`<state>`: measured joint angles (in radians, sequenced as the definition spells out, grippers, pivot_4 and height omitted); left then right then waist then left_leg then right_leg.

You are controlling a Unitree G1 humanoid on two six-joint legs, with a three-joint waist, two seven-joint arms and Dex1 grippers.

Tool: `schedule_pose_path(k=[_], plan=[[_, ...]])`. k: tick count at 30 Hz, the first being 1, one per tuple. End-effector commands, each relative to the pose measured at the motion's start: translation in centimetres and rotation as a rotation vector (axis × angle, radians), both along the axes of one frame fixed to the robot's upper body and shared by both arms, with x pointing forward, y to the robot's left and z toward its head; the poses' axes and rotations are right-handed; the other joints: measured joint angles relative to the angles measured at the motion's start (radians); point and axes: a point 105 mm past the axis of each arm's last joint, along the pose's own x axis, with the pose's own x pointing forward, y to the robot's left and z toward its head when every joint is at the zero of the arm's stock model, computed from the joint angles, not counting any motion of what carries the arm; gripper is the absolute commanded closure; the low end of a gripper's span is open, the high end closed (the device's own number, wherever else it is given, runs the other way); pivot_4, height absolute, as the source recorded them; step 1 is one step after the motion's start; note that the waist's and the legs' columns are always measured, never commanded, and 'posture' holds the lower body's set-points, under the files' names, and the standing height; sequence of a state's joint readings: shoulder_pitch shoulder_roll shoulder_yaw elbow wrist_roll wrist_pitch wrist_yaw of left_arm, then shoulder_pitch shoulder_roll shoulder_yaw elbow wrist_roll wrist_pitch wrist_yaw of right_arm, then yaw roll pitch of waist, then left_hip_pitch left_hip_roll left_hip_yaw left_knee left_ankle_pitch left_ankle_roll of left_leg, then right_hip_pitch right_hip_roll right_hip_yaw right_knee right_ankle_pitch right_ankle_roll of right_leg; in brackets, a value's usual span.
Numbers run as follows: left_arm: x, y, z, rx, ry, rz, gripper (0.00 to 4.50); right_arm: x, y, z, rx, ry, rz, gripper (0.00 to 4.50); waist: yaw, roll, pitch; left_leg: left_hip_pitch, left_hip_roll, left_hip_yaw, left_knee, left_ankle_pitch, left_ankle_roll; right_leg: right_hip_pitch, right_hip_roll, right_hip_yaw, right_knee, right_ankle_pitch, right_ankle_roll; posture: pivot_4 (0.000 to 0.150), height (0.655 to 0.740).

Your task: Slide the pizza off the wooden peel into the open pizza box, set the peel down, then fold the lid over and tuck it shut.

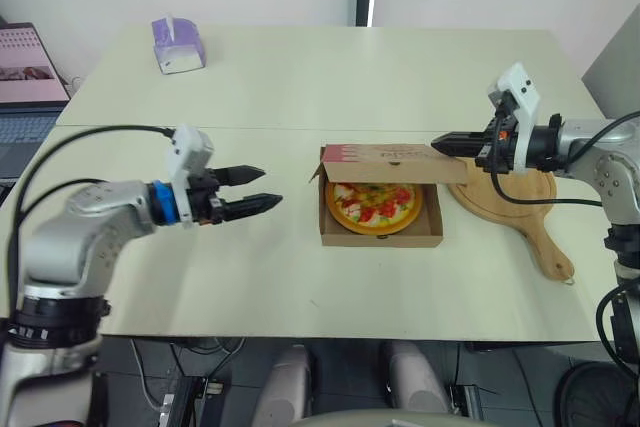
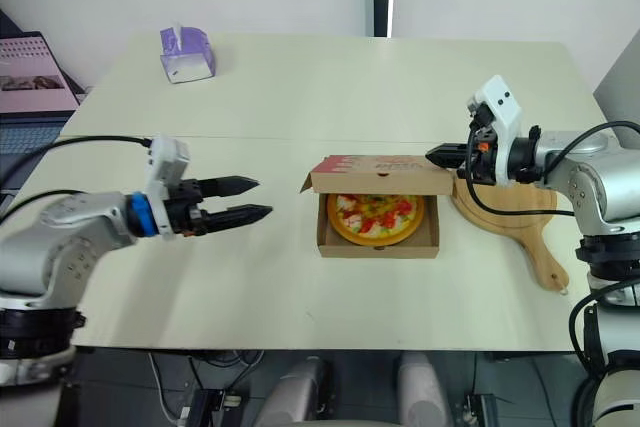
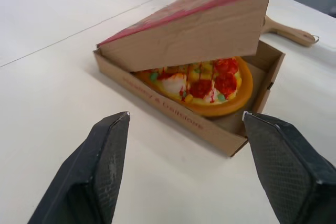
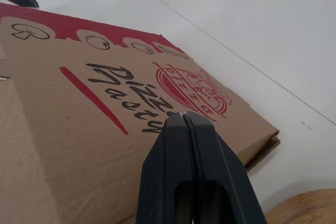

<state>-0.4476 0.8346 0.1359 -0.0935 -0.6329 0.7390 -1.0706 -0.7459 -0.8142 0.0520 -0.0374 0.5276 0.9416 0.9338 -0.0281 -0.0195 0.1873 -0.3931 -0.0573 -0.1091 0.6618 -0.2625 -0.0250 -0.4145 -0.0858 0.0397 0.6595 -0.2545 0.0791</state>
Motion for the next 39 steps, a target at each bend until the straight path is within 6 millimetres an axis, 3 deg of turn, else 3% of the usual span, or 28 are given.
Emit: schedule_pose_path(k=[1,3,7,11,14,17,19,22,26,31,35,39], plan=[[1.0,-1.2,3.8,-0.079,-0.11,-0.024,0.99,-1.1,0.6,0.4,-0.043,-0.047,0.059,4.5,0.006,-0.001,0.0,-0.001,0.001,0.0,0.0,0.0,0.0,0.001,-0.001,-0.001,0.0,0.0,0.0,0.15,0.74],[1.5,-2.9,4.5,-0.085,-0.147,-0.071,1.17,-1.8,0.8,-0.4,-0.069,-0.033,0.087,4.5,0.01,-0.001,0.0,-0.002,0.0,-0.001,0.001,0.0,0.0,0.001,-0.001,-0.003,-0.001,0.0,0.001,0.15,0.74],[0.6,-6.2,3.6,0.016,-0.167,-0.262,2.14,-2.9,1.3,-1.9,-0.129,-0.046,0.146,4.5,0.003,-0.001,0.0,-0.002,-0.001,0.0,0.0,0.0,0.0,0.0,-0.002,-0.001,-0.001,0.001,0.001,0.15,0.74],[2.2,-9.7,2.4,0.096,-0.227,-0.35,3.42,-2.2,1.6,-0.4,-0.08,-0.168,0.123,4.5,0.0,-0.001,0.0,-0.004,-0.002,0.001,0.001,0.0,0.0,-0.003,-0.001,-0.001,0.0,0.001,0.001,0.15,0.74],[3.1,-11.0,1.6,0.131,-0.252,-0.377,4.39,-2.0,1.2,0.5,-0.056,-0.212,0.098,4.5,-0.004,-0.001,0.0,-0.004,-0.002,0.001,0.001,0.0,0.0,-0.004,-0.001,0.0,0.001,0.001,0.001,0.15,0.74],[3.3,-12.2,0.7,0.143,-0.25,-0.427,4.46,-2.2,0.2,2.0,-0.027,-0.25,0.065,4.5,-0.004,-0.001,0.0,-0.004,-0.002,0.001,0.001,0.0,0.0,-0.006,0.0,0.001,0.002,0.001,0.001,0.15,0.74],[3.5,-12.5,0.5,0.155,-0.251,-0.446,4.46,-3.4,0.2,2.9,0.01,-0.246,0.11,4.5,-0.002,-0.001,0.0,-0.005,-0.002,0.001,0.001,0.0,0.0,-0.006,0.0,0.0,0.002,0.001,0.001,0.15,0.74],[3.6,-12.9,0.3,0.166,-0.253,-0.478,4.5,-5.5,0.6,3.4,0.02,-0.216,0.201,3.94,-0.001,-0.001,0.0,-0.006,-0.002,0.001,0.001,0.0,0.0,-0.006,-0.001,0.0,0.001,0.001,0.001,0.15,0.74],[3.8,-13.5,0.3,0.174,-0.265,-0.505,4.5,-5.9,-0.2,2.6,-0.056,-0.211,0.177,2.53,0.0,-0.001,0.0,-0.006,-0.002,0.001,0.001,0.0,0.0,-0.005,-0.001,0.0,0.001,0.001,0.001,0.15,0.74],[4.0,-13.9,0.1,0.173,-0.275,-0.511,4.5,-2.7,-4.6,0.3,-0.308,-0.339,-0.023,0.93,-0.002,-0.001,0.0,-0.005,-0.003,0.004,0.002,0.0,0.0,-0.005,-0.001,0.0,0.002,0.001,0.001,0.15,0.74],[4.0,-13.9,0.0,0.172,-0.274,-0.513,4.5,-1.8,-5.5,-1.2,-0.34,-0.358,-0.06,0.93,-0.004,-0.001,0.0,-0.005,-0.002,0.005,0.002,0.0,0.0,-0.006,0.0,0.001,0.003,0.001,0.001,0.15,0.74],[4.0,-13.8,-0.2,0.175,-0.268,-0.51,4.5,-2.2,-4.2,-2.9,-0.309,-0.317,0.0,0.93,-0.004,-0.001,0.0,-0.005,-0.002,0.004,0.002,0.0,0.0,-0.006,0.0,0.001,0.003,0.001,0.001,0.15,0.74]])
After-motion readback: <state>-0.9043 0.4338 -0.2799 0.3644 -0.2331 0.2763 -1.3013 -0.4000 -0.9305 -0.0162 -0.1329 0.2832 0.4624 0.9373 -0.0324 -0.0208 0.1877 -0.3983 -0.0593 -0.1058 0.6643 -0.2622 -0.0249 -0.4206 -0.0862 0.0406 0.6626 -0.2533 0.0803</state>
